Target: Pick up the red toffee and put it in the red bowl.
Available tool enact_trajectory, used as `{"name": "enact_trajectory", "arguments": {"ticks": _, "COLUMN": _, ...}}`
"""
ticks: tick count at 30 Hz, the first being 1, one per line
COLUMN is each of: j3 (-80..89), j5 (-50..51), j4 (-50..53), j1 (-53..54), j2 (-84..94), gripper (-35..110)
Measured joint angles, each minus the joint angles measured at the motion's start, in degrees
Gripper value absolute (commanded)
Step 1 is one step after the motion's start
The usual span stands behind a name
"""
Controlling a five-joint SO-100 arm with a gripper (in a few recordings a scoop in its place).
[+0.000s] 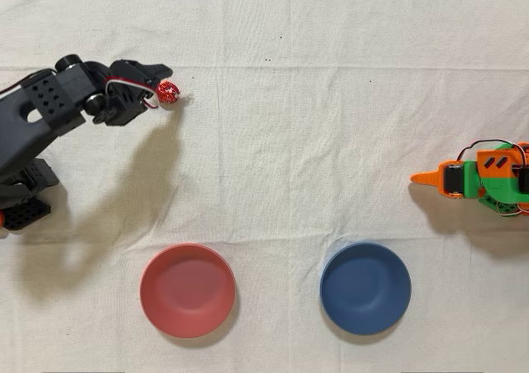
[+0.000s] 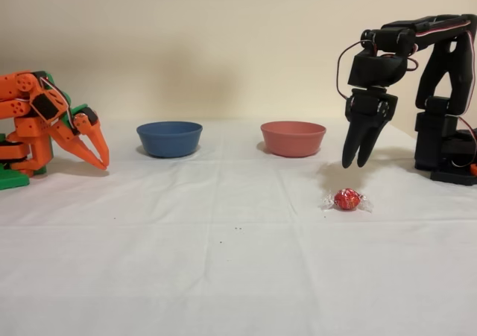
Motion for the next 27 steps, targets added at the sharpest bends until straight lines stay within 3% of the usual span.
{"name": "enact_trajectory", "arguments": {"ticks": 27, "j3": -1.49, "j5": -0.62, "j4": -6.86, "j1": -1.67, "j2": -9.32, "gripper": 31}}
